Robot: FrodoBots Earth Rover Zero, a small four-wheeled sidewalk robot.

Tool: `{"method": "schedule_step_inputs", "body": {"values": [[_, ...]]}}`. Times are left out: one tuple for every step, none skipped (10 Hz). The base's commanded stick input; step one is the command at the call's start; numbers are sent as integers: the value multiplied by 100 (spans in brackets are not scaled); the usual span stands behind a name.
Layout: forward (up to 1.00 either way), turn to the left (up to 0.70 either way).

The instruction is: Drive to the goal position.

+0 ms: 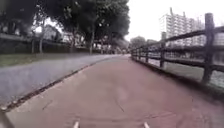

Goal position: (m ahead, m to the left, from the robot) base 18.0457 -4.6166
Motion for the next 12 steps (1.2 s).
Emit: {"method": "schedule_step_inputs", "body": {"values": [[70, 0], [70, 0], [70, 0], [70, 0], [70, 0], [70, 0], [70, 0], [70, 0], [70, 0], [70, 0], [70, 0], [70, 0]]}}
